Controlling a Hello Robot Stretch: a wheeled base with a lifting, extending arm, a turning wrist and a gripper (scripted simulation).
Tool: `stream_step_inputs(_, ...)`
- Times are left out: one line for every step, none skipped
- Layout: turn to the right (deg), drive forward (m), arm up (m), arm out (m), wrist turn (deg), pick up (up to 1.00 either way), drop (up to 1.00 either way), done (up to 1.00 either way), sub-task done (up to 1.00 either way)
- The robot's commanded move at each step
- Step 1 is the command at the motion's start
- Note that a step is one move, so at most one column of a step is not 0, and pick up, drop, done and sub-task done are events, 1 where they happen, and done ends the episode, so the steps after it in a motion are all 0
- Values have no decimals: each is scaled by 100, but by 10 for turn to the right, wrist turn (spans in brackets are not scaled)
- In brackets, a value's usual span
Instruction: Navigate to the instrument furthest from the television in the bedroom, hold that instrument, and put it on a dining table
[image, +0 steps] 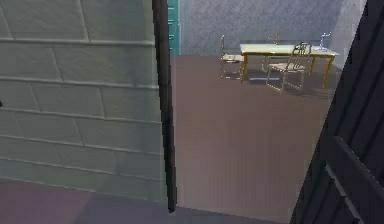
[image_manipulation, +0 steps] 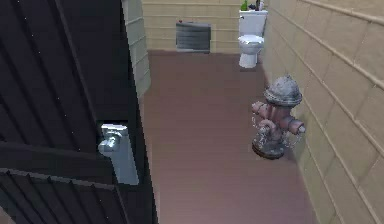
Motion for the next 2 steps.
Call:
stream_step_inputs(120, 0, 0, 0, 0, 0, 0, 0, 0)
stream_step_inputs(0, 15, 0, 0, 0, 0, 0, 0, 0)
